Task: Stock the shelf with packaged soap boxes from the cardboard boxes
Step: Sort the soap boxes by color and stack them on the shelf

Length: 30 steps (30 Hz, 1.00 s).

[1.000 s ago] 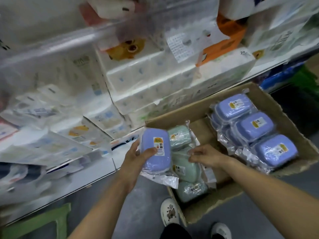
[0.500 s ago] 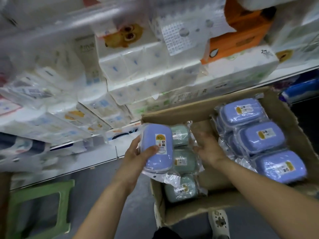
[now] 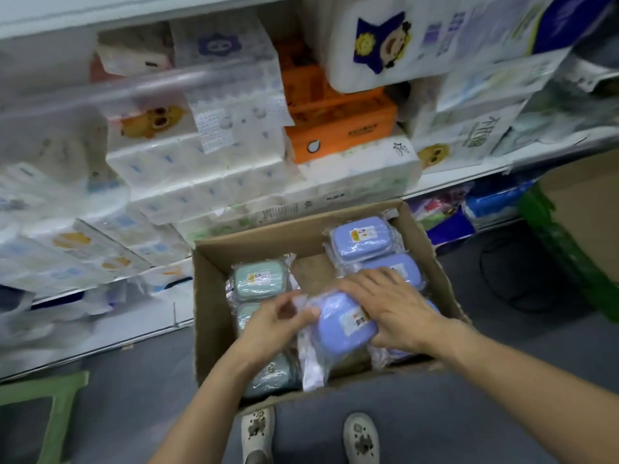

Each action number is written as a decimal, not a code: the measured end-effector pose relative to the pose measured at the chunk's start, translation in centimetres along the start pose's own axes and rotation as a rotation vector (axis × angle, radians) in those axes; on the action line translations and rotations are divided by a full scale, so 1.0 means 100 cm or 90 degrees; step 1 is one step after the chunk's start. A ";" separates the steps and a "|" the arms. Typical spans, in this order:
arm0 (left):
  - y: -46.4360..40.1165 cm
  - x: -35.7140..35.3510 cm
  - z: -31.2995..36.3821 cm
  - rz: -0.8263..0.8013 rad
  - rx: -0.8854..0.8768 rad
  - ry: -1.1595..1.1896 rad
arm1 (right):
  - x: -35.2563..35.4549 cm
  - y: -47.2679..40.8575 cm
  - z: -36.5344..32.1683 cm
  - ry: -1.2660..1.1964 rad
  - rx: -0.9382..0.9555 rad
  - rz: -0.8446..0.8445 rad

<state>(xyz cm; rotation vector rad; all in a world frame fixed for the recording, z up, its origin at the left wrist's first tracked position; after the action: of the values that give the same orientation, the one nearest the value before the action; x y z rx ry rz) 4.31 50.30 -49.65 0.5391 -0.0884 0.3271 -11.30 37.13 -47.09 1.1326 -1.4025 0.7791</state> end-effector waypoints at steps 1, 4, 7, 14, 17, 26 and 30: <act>-0.001 0.004 -0.005 0.067 -0.016 -0.081 | 0.004 0.005 0.019 -0.010 -0.059 -0.001; 0.007 0.030 -0.017 0.298 -0.068 -0.365 | 0.013 0.010 0.067 -0.007 -0.191 -0.032; 0.019 0.053 -0.045 0.395 0.019 -0.449 | 0.011 0.003 0.097 0.018 -0.222 -0.069; 0.024 0.069 -0.082 0.353 0.141 -0.382 | -0.017 -0.008 0.114 0.037 -0.246 -0.190; 0.020 0.071 -0.082 0.341 0.147 -0.378 | -0.014 -0.012 0.109 0.060 -0.257 -0.228; 0.051 0.098 -0.032 0.328 0.000 -0.594 | 0.052 -0.052 0.001 0.030 -0.211 -0.109; 0.105 0.131 0.003 0.462 -0.117 -0.589 | 0.089 -0.068 -0.086 -0.045 -0.152 0.033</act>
<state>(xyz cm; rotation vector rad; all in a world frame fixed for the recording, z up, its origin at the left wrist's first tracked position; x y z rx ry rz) 13.20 62.35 -42.09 0.4224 -1.2188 0.7436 -1.31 41.13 -37.96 0.9492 -1.5440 0.5945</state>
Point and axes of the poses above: each hand's wrist, its own y-axis away from the middle knuckle, its own x-axis out of the back of the hand, z = x × y, the point moved 5 cm from there along -y, towards the middle knuckle, and after that the axes turned 4 degrees about -x, right-handed, at the moved point
